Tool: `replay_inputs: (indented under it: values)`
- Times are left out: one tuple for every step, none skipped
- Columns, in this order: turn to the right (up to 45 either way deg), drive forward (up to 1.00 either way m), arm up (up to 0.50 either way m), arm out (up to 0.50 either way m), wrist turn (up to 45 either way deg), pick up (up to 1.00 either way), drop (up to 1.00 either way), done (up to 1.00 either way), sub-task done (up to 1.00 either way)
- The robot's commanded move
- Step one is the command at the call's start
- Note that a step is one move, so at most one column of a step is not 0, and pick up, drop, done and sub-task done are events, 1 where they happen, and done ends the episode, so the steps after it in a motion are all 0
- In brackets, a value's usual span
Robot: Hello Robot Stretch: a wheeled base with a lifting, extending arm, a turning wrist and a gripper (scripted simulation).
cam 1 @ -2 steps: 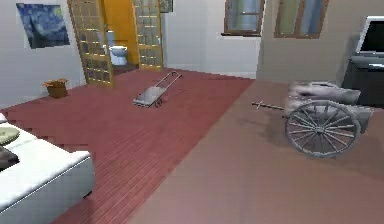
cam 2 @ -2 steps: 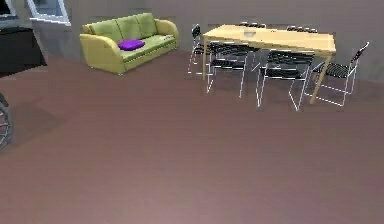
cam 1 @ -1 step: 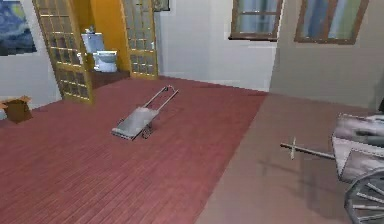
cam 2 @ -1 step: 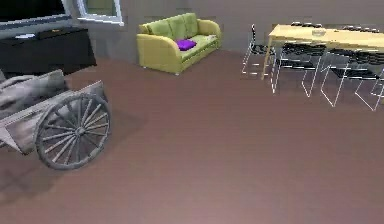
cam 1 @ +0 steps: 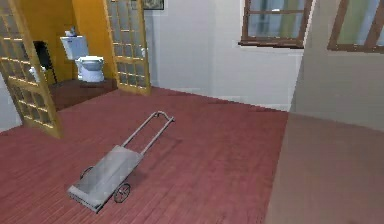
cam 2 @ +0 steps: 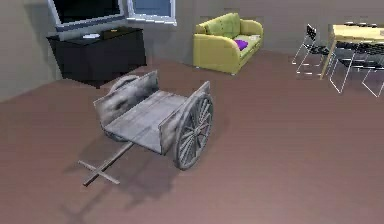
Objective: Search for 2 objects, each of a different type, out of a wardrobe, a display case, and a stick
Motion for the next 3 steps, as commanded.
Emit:
replay_inputs:
  values:
    - [-3.0, 0.0, 0.0, 0.0, 0.0, 0.0, 0.0, 0.0, 0.0]
    - [0.0, 0.55, 0.0, 0.0, 0.0, 0.0, 0.0, 0.0, 0.0]
    - [21.0, 0.0, 0.0, 0.0, 0.0, 0.0, 0.0, 0.0, 0.0]
